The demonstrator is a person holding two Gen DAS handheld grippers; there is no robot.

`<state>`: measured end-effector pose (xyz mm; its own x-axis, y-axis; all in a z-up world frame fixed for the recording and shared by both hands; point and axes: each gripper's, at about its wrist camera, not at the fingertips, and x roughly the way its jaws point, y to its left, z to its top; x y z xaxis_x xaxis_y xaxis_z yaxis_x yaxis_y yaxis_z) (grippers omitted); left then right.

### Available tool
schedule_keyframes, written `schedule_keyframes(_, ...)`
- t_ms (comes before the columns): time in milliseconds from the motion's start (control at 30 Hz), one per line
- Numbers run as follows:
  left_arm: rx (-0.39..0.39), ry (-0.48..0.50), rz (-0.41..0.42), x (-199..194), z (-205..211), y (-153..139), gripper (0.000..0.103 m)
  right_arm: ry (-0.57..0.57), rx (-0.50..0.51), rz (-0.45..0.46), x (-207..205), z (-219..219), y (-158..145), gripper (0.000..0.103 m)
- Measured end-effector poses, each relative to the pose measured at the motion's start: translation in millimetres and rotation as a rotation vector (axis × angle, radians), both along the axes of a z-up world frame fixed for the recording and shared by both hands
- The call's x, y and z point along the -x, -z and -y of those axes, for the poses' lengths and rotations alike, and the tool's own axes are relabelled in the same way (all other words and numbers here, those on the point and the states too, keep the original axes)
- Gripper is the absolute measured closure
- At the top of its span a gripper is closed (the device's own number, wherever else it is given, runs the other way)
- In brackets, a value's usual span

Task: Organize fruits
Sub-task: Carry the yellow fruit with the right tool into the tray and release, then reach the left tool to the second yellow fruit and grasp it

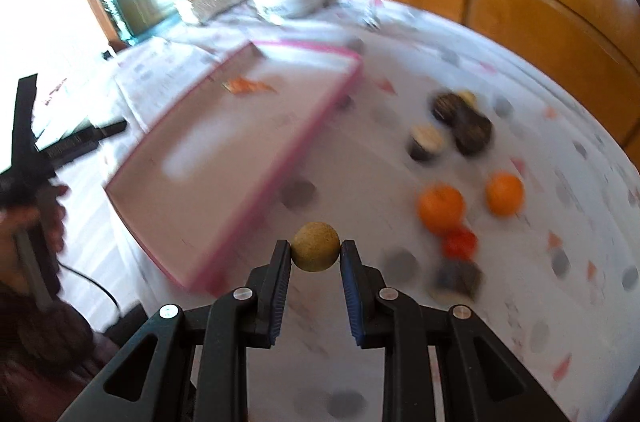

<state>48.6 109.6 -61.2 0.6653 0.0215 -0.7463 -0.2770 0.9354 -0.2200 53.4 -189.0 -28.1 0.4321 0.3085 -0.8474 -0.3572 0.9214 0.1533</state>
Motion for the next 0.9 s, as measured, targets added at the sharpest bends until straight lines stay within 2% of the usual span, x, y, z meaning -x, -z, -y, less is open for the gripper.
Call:
schedule_keyframes(167, 0.012, -0.008, -0.007, -1, -5, 3, 0.012, -0.084, -0.032, 0.032, -19, -49, -11, 0.078)
schedule_keyframes(433, 0.036, -0.005, -0.021, -4, -8, 9, 0.012, -0.117, -0.007, 0.026, -52, -106, 4, 0.077)
schedule_keyframes(467, 0.034, -0.003, -0.022, -3, -8, 9, 0.012, -0.115, 0.0, 0.032, -54, -109, 6, 0.074)
schedule_keyframes(500, 0.034, -0.003, -0.023, -3, -8, 10, 0.012, -0.109, 0.004, 0.034, -56, -111, 7, 0.07)
schedule_keyframes(600, 0.04, -0.001, -0.024, -3, -7, 11, 0.012, -0.085, -0.004, 0.04, -55, -106, 8, 0.066)
schedule_keyframes(900, 0.038, 0.024, -0.032, -3, 0, 13, 0.012, 0.055, -0.021, 0.05, -44, -54, 5, 0.065)
